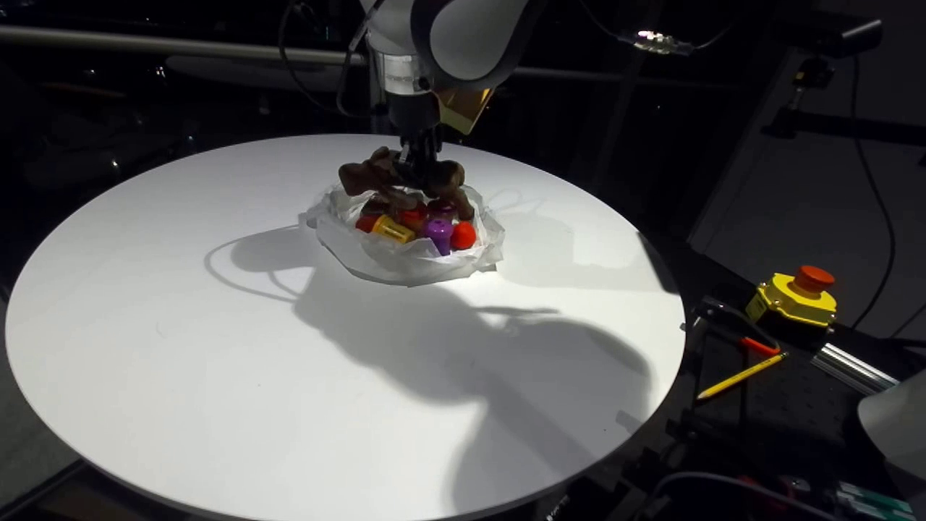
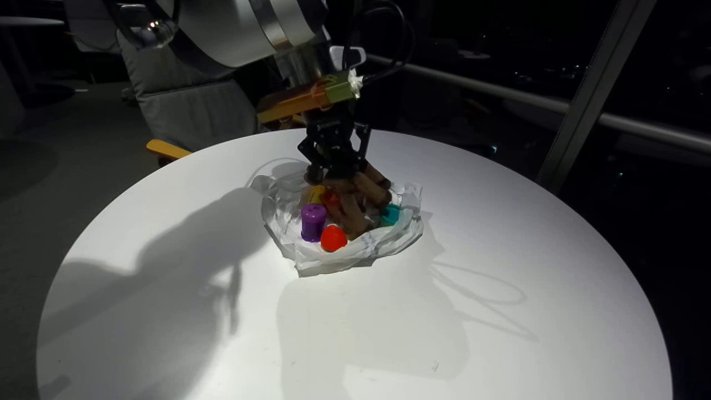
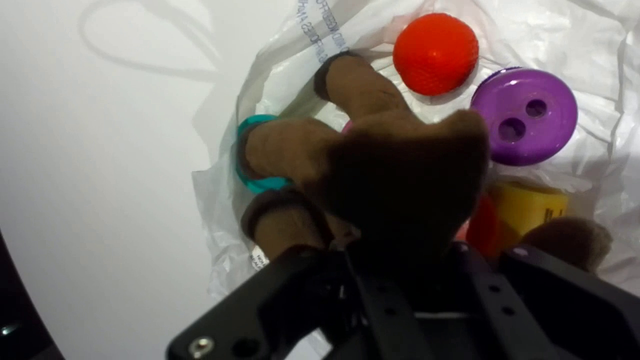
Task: Pick up all the objects from the plastic and put them on the table
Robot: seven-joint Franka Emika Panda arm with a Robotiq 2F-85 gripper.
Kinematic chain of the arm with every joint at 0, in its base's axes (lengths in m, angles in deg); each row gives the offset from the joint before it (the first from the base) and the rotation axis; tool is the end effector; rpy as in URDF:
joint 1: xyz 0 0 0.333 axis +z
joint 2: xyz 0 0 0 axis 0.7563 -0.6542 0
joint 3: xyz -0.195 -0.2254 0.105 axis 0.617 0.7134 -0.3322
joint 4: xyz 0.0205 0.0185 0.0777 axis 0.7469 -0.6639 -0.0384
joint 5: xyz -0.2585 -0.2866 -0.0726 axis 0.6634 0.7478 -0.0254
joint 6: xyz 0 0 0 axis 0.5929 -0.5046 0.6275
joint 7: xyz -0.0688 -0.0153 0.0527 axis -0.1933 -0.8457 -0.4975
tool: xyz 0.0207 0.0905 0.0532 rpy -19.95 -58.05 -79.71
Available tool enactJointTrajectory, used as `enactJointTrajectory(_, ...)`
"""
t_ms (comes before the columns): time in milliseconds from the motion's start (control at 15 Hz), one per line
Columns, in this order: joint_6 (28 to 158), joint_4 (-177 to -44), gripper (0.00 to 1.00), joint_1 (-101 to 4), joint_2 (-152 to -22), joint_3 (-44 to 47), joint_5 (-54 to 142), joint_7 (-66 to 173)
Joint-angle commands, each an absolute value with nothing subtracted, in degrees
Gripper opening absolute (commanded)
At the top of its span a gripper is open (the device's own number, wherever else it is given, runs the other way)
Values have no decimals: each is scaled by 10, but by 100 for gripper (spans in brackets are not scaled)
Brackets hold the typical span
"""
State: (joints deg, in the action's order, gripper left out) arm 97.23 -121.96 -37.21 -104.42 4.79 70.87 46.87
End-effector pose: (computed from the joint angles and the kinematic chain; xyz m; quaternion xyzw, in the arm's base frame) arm 0.6514 0.0584 0.2181 0.9679 0.1458 0.0345 0.2016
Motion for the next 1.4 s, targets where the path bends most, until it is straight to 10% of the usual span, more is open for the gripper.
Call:
enactJointTrajectory(0, 975, -1294, 9, -384, -950, 50, 693, 446)
enactJointTrajectory(1133, 917, -1410, 10, -498, -875, 106, 685, 208)
enactJointTrajectory(1200, 913, -1404, 38, -501, -881, 104, 675, 207)
enactJointTrajectory(1333, 910, -1394, 44, -502, -892, 106, 667, 200)
